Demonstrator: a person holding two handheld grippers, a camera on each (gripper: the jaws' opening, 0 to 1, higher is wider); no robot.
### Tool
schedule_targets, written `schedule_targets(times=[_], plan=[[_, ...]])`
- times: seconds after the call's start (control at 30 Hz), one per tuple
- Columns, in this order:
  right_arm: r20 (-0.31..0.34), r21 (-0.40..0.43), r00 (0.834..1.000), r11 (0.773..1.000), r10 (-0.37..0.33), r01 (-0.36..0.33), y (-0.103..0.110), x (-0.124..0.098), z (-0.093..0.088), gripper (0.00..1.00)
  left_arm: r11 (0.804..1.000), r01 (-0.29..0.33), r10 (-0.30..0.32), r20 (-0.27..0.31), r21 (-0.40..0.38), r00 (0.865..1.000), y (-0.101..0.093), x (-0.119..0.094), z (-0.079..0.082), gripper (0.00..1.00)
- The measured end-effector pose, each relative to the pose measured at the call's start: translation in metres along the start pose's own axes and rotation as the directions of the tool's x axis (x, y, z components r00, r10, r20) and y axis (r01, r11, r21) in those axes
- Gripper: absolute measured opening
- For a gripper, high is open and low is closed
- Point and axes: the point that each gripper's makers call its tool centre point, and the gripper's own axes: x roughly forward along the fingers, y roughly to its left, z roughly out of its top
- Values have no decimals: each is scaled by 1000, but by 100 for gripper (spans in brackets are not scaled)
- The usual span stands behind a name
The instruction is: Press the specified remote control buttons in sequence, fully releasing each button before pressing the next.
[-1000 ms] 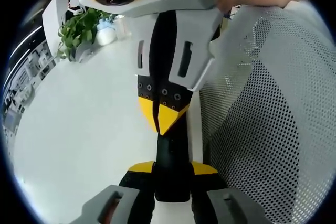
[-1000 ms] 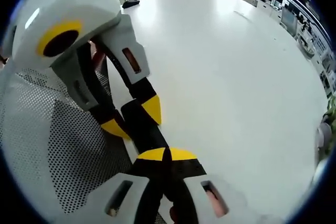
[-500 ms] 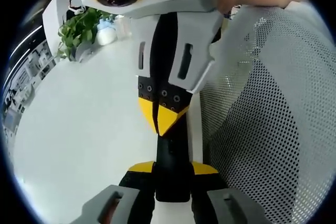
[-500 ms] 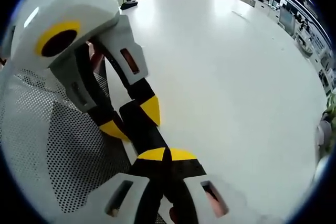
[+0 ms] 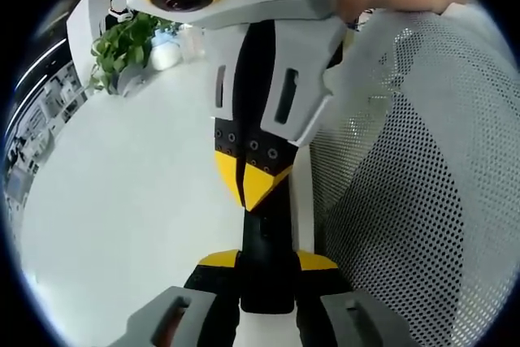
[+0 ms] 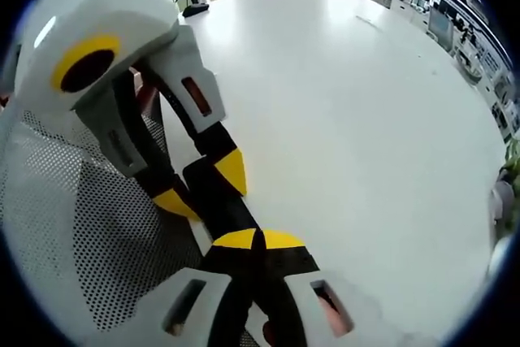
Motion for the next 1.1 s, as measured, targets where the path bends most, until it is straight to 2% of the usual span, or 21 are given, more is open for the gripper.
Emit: schedule_targets(times=[0.43, 1.0, 1.1], plan=[[5, 43, 1000, 999, 16, -16, 0, 0, -1, 0, 1000, 0, 0, 0, -2, 1000, 0, 0, 0, 24], [-2, 30, 999, 998, 46, -46, 3, -3, -4, 0, 1000, -2, 2, 0, -3, 1000, 1, 0, 1, 24], [1, 45, 998, 997, 69, -69, 7, -5, -4, 2, 1000, -4, 4, -1, -3, 1000, 1, 0, 1, 24]])
